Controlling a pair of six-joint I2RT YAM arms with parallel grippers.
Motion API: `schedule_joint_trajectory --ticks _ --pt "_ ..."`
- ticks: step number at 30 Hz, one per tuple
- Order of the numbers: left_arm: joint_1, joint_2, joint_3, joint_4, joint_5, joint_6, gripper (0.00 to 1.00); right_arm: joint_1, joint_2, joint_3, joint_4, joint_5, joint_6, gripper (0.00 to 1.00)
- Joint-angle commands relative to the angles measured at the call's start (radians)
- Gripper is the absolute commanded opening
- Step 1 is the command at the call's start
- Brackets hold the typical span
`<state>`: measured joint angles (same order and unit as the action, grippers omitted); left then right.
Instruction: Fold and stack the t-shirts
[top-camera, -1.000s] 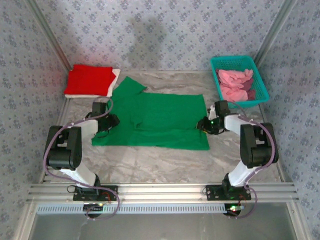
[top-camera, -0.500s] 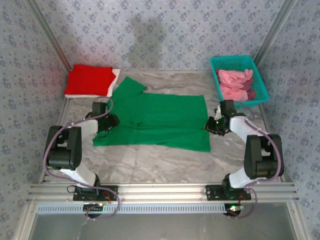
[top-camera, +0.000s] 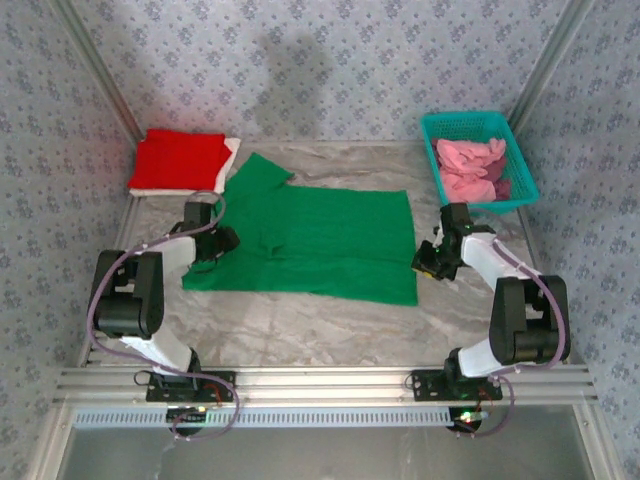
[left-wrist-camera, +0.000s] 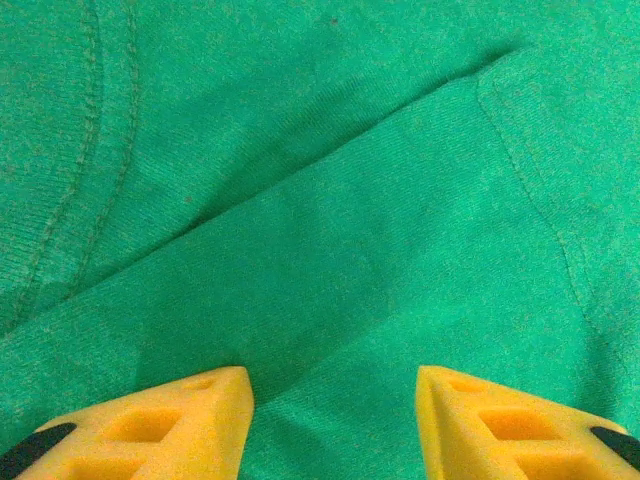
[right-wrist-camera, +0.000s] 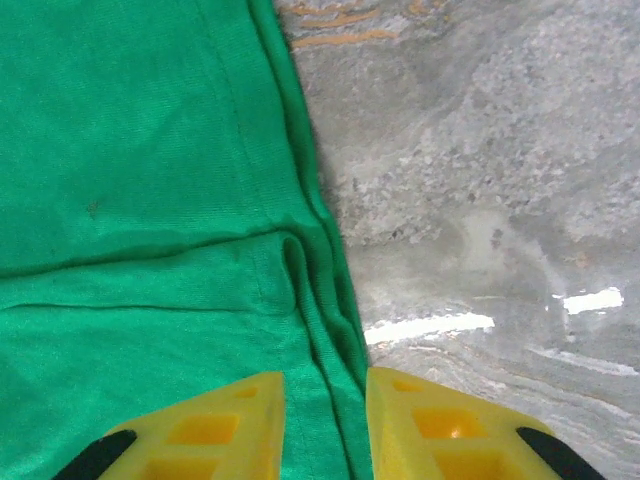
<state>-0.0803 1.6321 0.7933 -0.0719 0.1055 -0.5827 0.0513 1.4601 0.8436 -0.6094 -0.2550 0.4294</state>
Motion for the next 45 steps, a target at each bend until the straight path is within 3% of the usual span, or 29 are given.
schedule_joint_trajectory --ticks 1,4,8,14,24,29,35,42,45 --pt "0.011 -0.031 0.007 -0.126 -0.012 0.024 0.49 0.03 -0.039 0.028 0.001 -0.009 0.0 0.32" --pt "0.011 -0.112 0.005 -0.186 -0.014 0.027 0.5 0.065 -0.081 -0.007 0.005 -0.035 0.015 0.32" --pt "0.006 -0.217 -0.018 -0.221 -0.021 0.033 0.51 0.134 -0.111 -0.067 0.126 -0.061 0.069 0.13" --pt "-0.015 -0.177 -0.037 -0.21 0.004 0.027 0.48 0.23 0.034 -0.003 0.141 0.035 0.159 0.0" --pt "-0.052 -0.143 -0.193 -0.106 0.082 -0.078 0.46 0.224 0.105 -0.096 0.159 0.126 0.254 0.0" --pt "-0.123 -0.263 -0.274 -0.181 0.077 -0.153 0.46 0.22 -0.038 -0.221 0.125 0.144 0.314 0.0" --pt "-0.223 -0.39 -0.301 -0.358 0.055 -0.212 0.46 0.184 -0.088 -0.205 0.027 0.14 0.302 0.0" --pt "-0.211 -0.599 -0.233 -0.593 -0.071 -0.165 0.45 0.116 -0.124 -0.134 -0.079 0.148 0.255 0.0" --pt "-0.188 -0.624 -0.194 -0.558 -0.086 -0.111 0.48 0.122 -0.164 -0.084 -0.015 0.104 0.239 0.11"
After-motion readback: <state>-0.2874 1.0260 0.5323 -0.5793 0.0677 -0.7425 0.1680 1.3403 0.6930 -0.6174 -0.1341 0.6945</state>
